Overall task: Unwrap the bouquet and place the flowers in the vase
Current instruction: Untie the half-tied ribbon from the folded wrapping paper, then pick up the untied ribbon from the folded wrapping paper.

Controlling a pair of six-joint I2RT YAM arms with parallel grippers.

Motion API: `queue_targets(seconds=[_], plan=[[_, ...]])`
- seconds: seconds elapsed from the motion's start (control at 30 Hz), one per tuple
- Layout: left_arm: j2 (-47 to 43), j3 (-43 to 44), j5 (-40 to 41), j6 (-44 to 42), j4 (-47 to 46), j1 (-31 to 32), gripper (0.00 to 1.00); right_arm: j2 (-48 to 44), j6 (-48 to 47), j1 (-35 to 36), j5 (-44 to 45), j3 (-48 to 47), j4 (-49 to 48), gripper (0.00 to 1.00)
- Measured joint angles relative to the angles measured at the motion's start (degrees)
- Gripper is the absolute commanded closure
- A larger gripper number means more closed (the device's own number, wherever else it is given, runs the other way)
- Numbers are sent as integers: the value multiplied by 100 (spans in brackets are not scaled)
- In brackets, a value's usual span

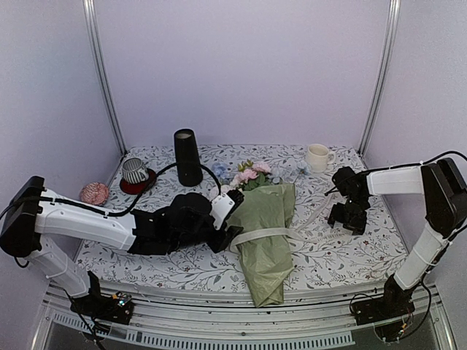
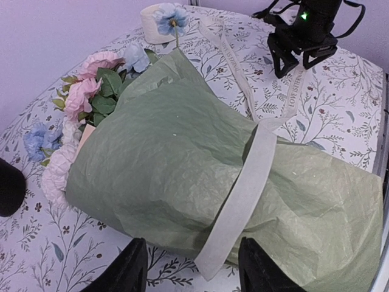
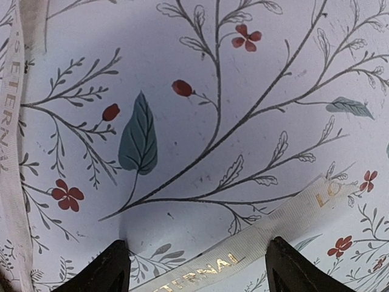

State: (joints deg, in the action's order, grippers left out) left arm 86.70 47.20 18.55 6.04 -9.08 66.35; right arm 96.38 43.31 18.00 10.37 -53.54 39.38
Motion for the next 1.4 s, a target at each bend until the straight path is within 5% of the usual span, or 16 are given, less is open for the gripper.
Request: queue_targets(seconds=[0.67,0.73,0.87,1.0,1.1,1.4], plan=[[-42,-42,2,2,2,4,46,-437,68,0,48,413,313,22],[-98,-57,9,2,2,4,47,-424,72,0,11,415,221,28],[-238,-131,22,13,2,4,47,-378,74,2,-127,444,-83,63],[-304,-232,24,70,-2,4,46,-328,94,15,-122,439,-282,64],[-326,-319,24,116,0,4,47,-323,70,17,-118,433,-295,95],[-431,-400,46,153,0,22,47,-299,129,22,-61,367,-315,98]])
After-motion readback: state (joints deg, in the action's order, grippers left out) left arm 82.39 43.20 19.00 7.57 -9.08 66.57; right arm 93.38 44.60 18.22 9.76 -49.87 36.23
